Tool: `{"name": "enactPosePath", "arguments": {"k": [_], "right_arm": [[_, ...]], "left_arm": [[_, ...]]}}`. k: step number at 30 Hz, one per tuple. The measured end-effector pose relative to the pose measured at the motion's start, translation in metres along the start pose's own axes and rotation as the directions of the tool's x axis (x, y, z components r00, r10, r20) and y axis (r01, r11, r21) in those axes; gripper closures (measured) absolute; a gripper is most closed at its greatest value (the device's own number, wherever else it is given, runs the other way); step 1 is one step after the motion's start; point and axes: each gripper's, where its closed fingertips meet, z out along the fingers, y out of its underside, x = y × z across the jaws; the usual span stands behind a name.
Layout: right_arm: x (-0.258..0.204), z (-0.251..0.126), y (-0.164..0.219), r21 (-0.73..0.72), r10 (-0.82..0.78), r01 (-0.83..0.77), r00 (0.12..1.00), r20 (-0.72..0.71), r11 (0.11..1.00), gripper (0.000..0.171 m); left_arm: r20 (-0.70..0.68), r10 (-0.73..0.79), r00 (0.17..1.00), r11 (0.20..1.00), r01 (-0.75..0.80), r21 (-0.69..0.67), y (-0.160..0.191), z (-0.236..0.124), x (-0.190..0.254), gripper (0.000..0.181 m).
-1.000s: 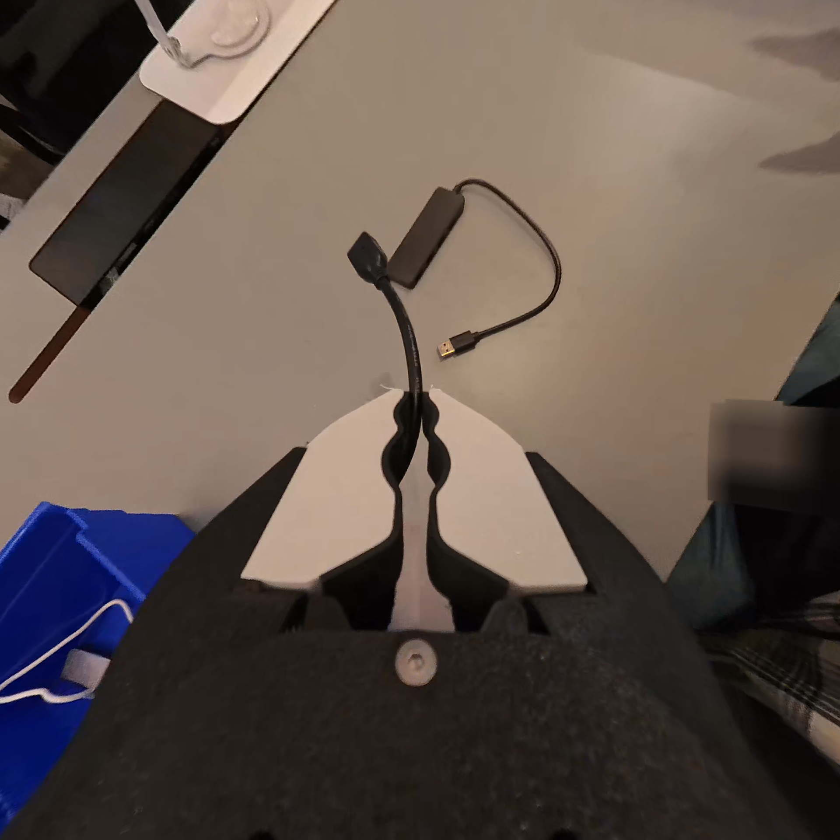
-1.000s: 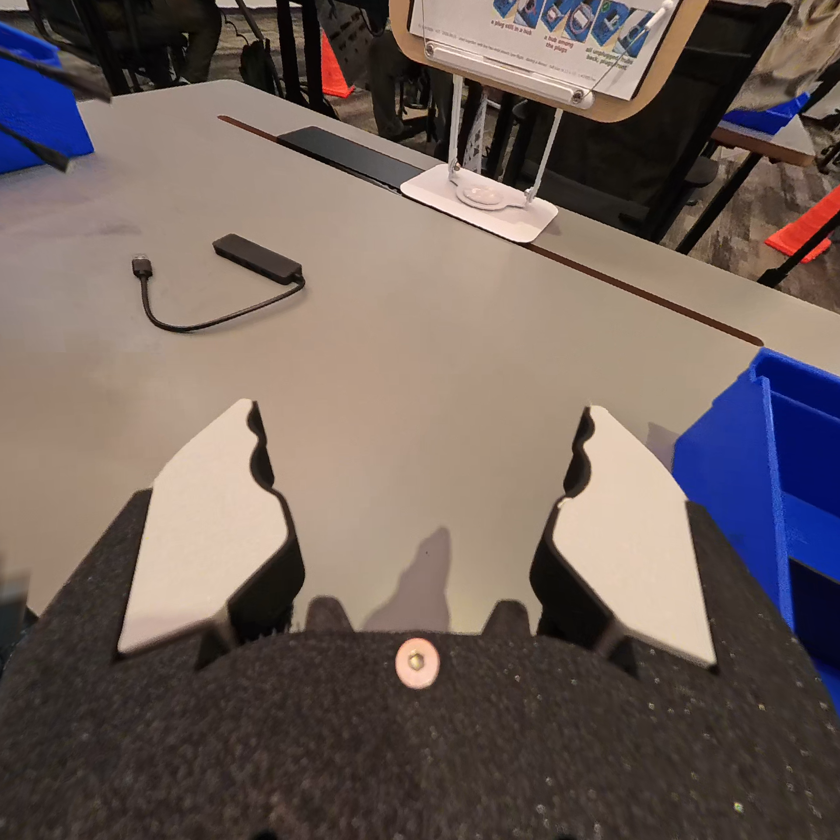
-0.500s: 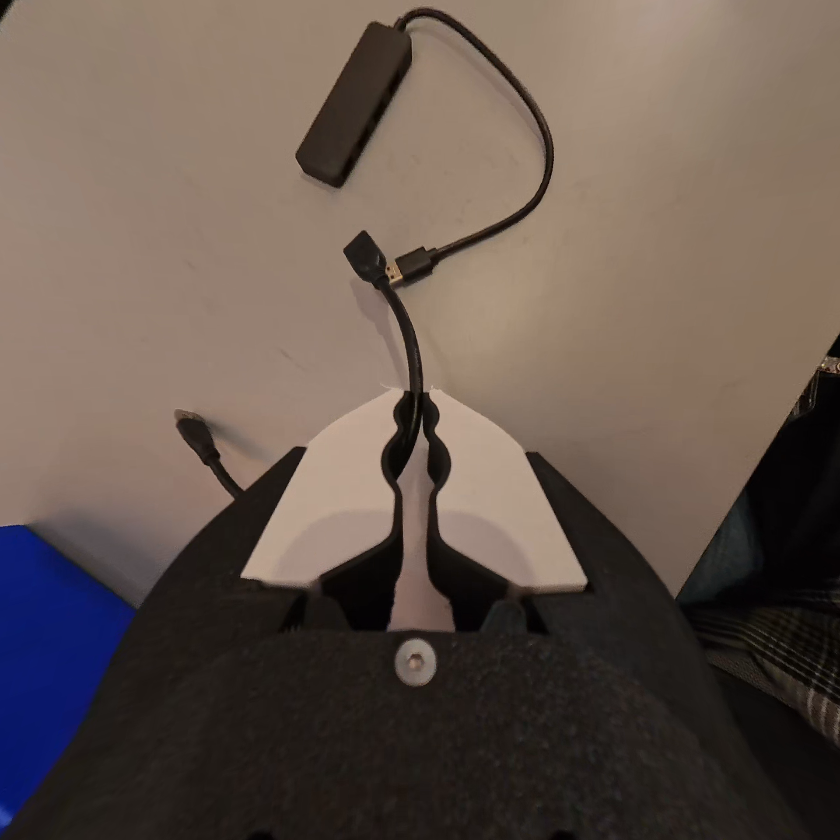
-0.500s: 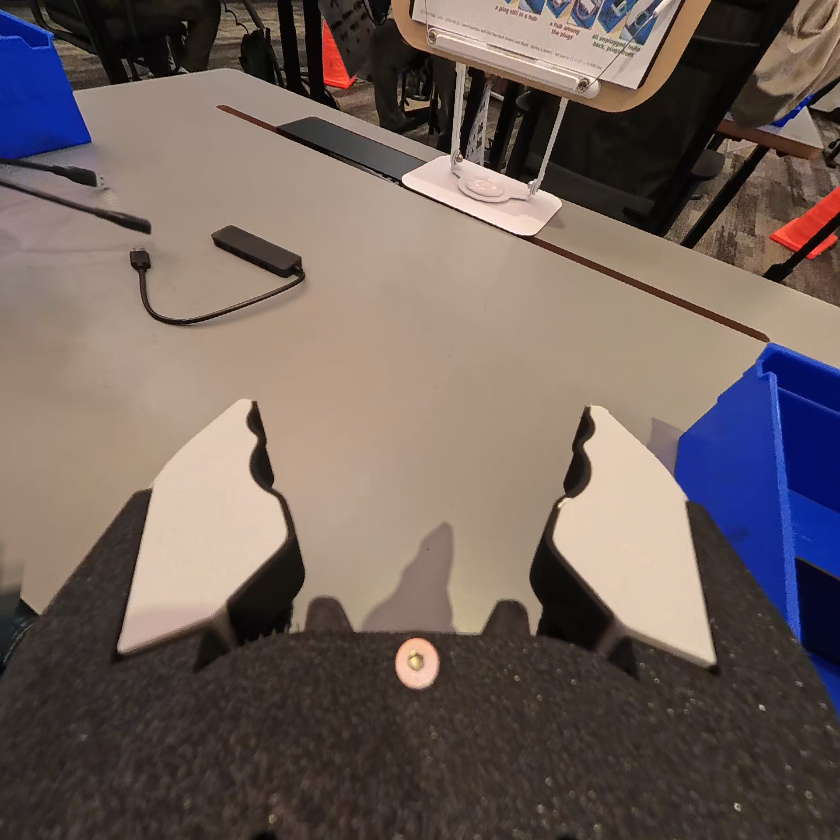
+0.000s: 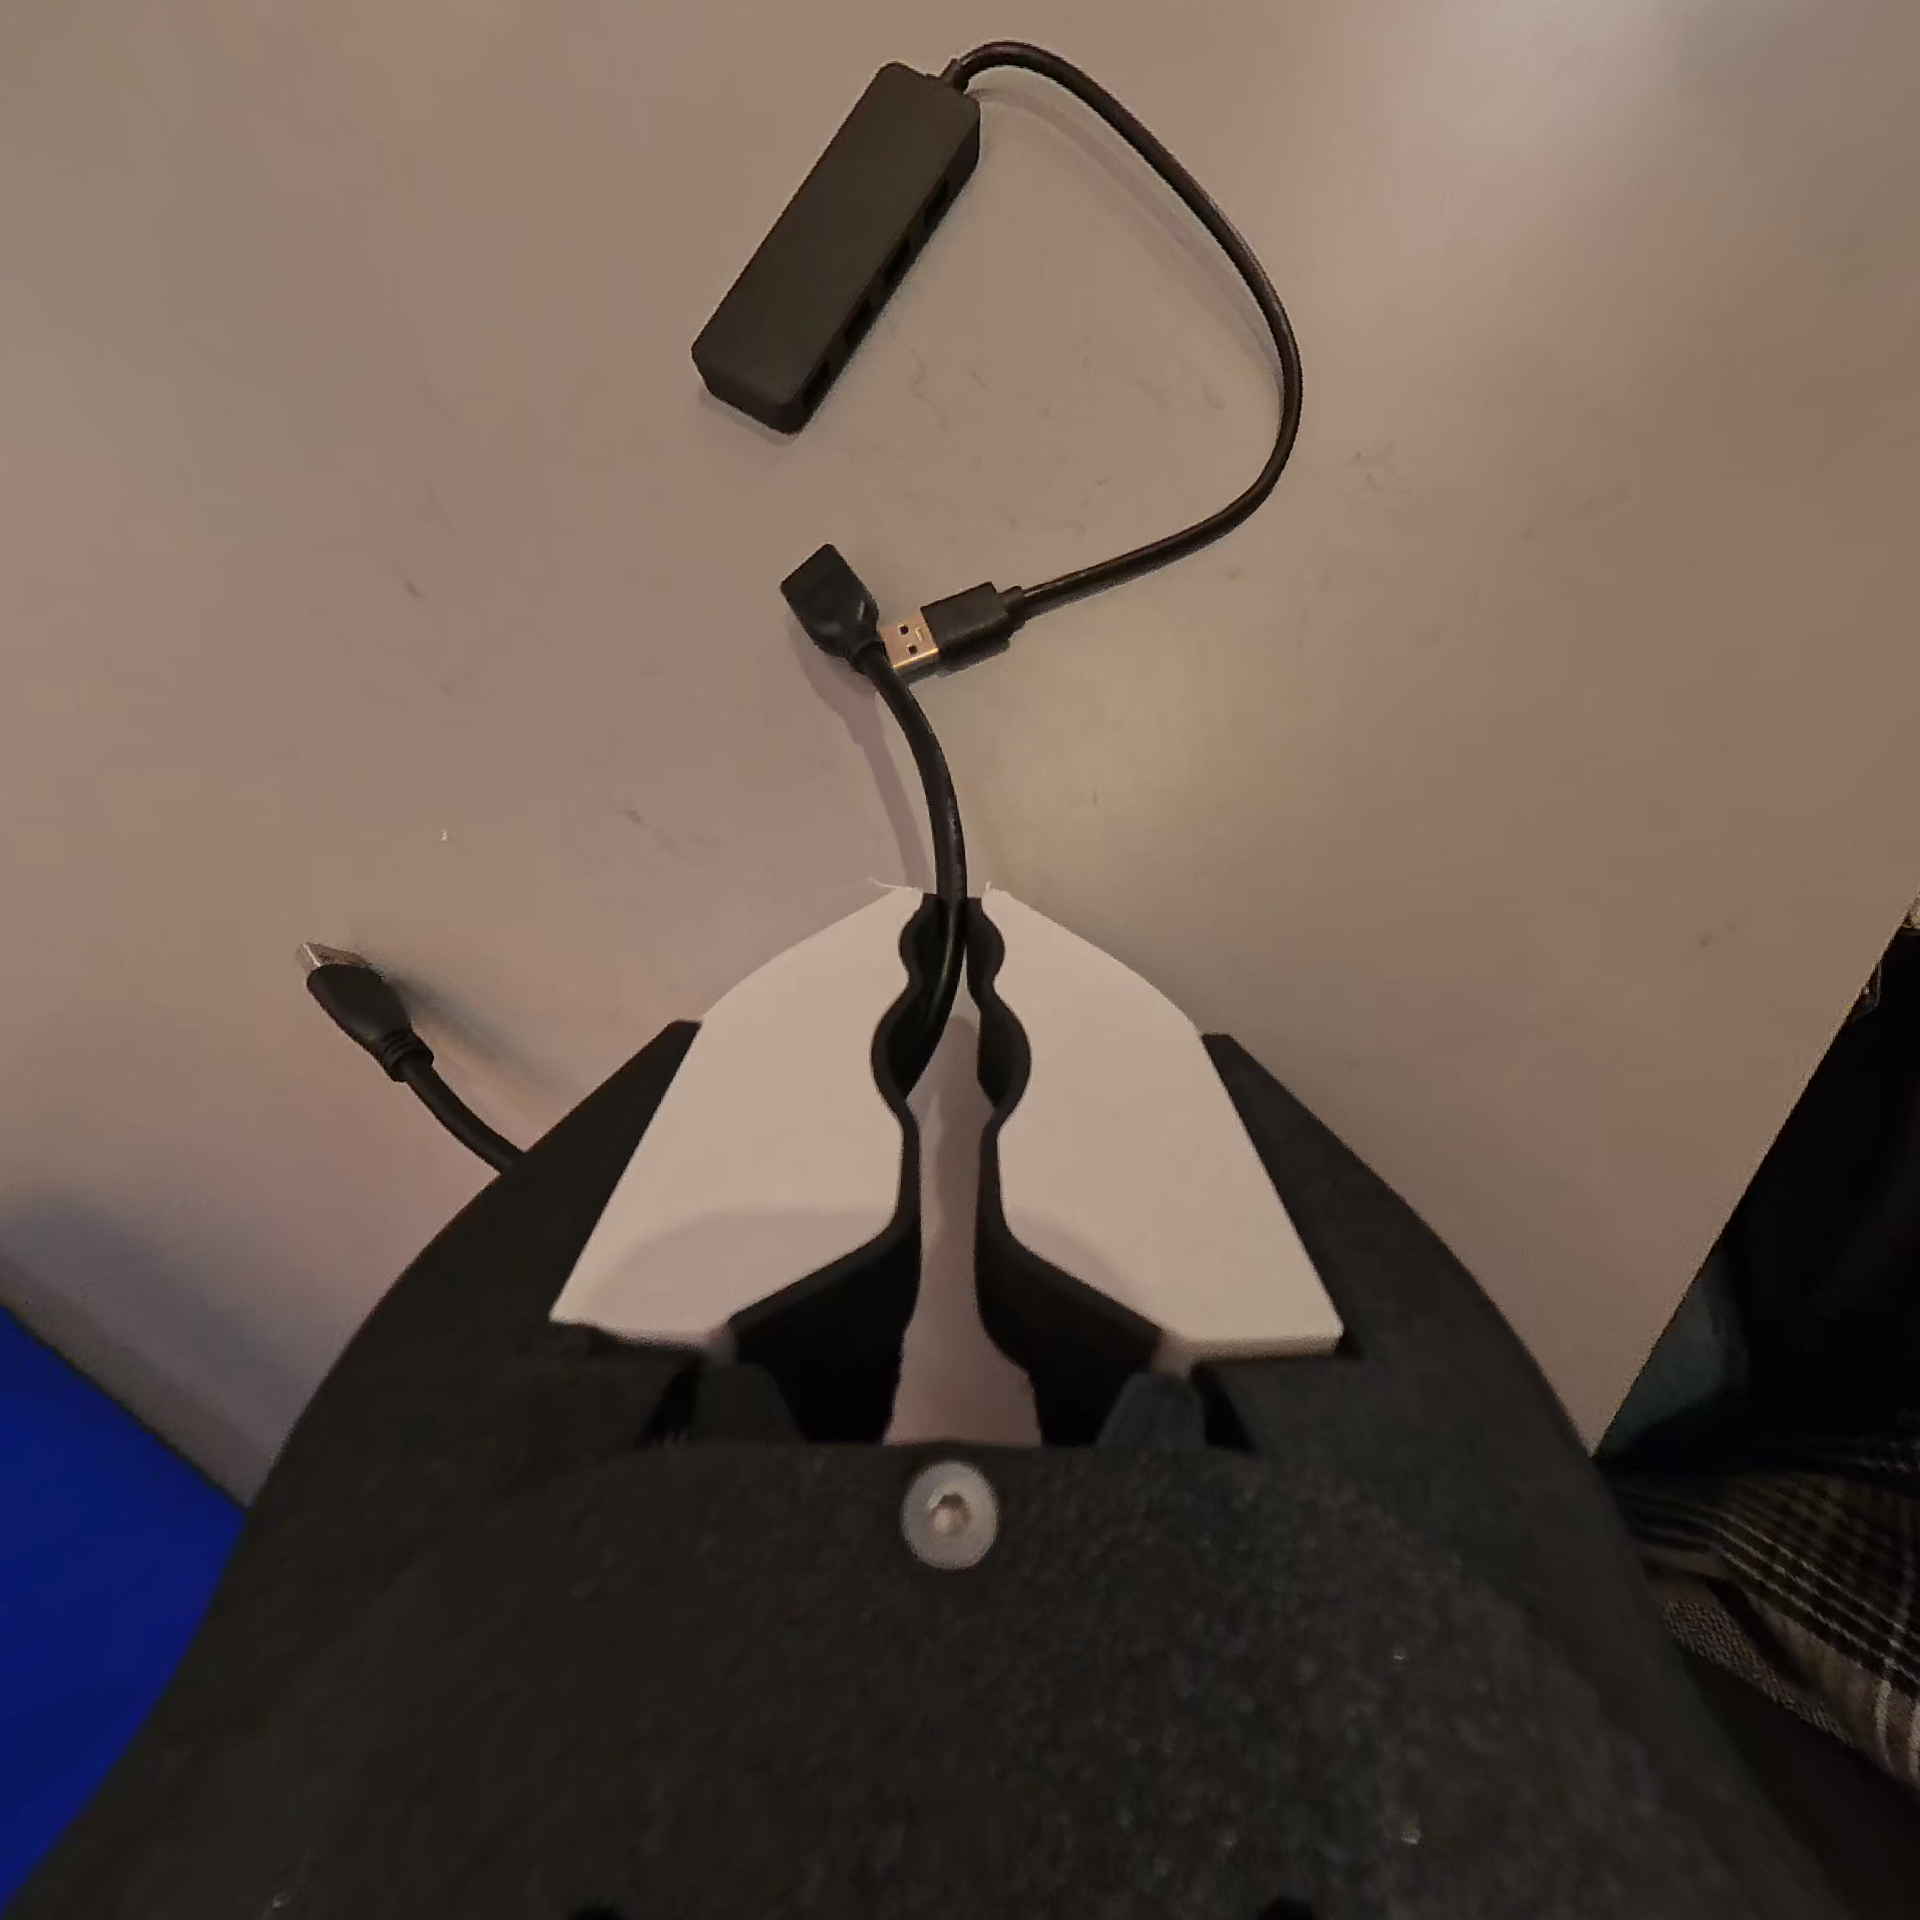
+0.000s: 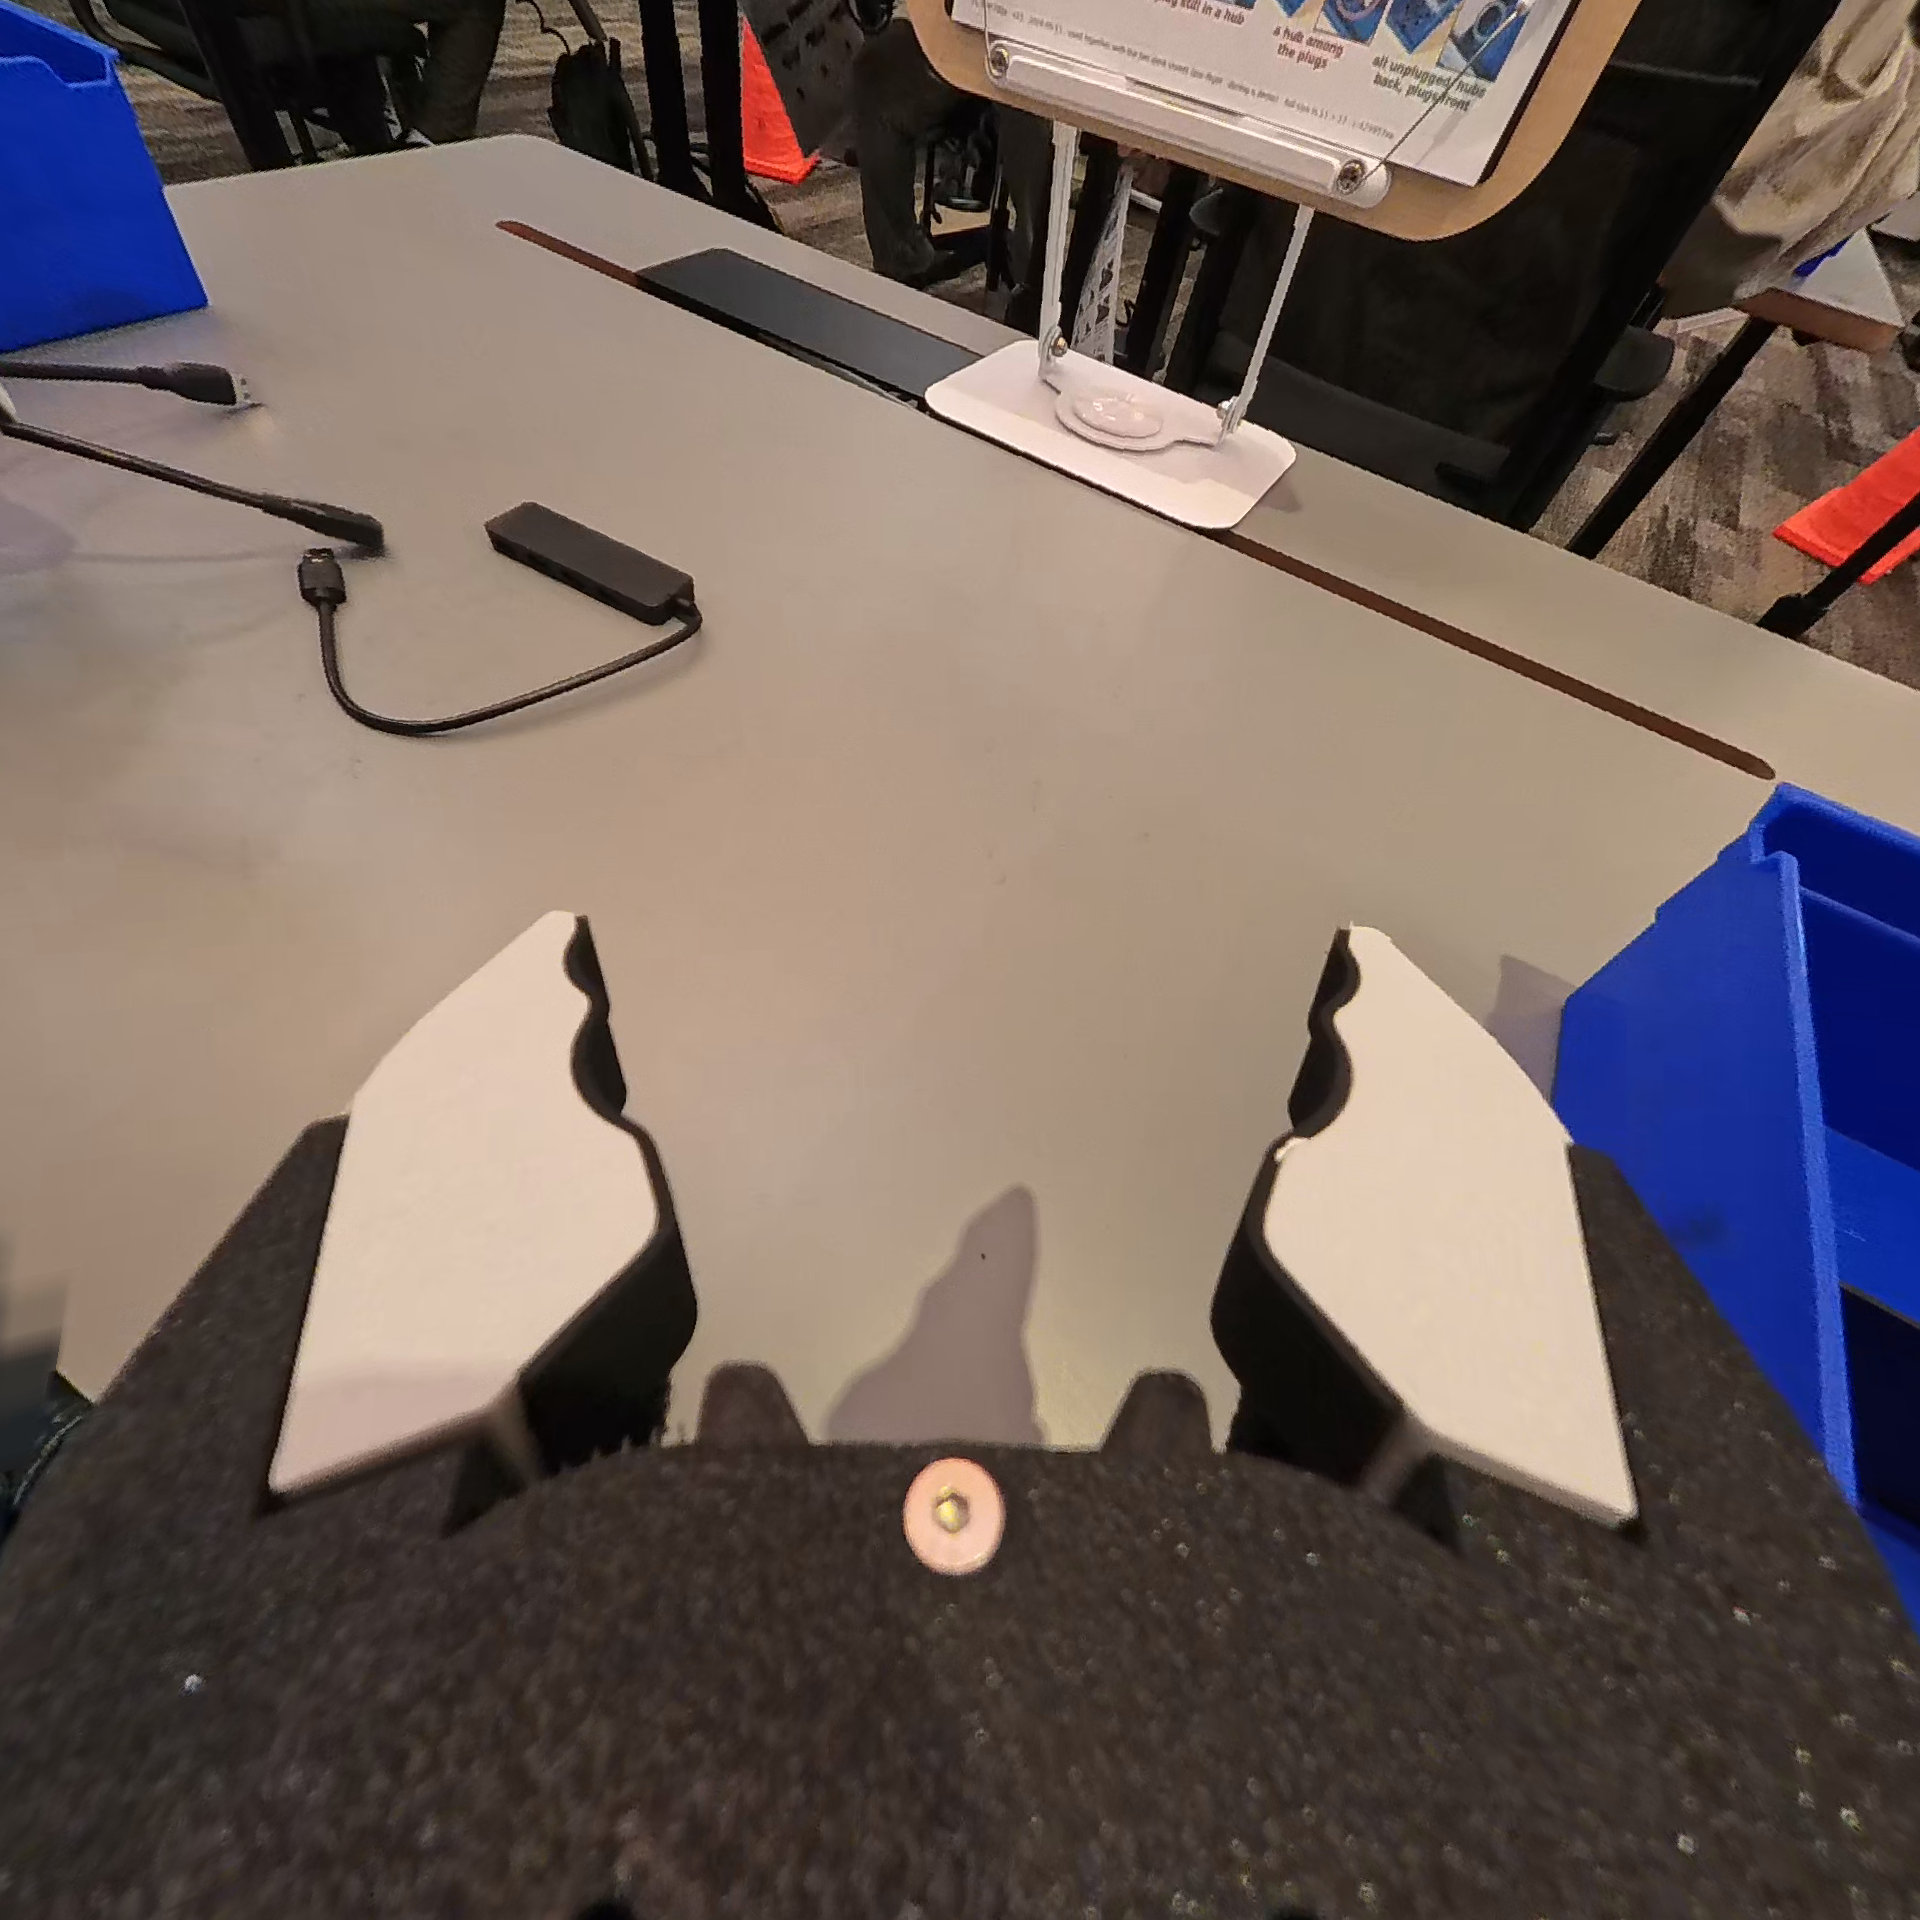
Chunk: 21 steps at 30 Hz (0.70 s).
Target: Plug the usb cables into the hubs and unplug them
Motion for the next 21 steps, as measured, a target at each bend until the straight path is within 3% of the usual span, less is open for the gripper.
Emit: {"name": "enactPosePath", "arguments": {"k": [12,21], "right_arm": [[0.0,-0.004,0.001,-0.008,-0.005,0.005,1.0,-0.005,1.0,0.045],[-0.002,0.002,0.005,-0.013,-0.001,0.001,1.0,0.011,1.0,0.045]], "left_arm": [[-0.092,-0.069,0.993,0.998,0.068,-0.011,0.007,0.006,0.005,0.174],[-0.094,-0.137,0.986,0.988,0.143,0.062,0.002,-0.016,-0.003,0.162]]}}
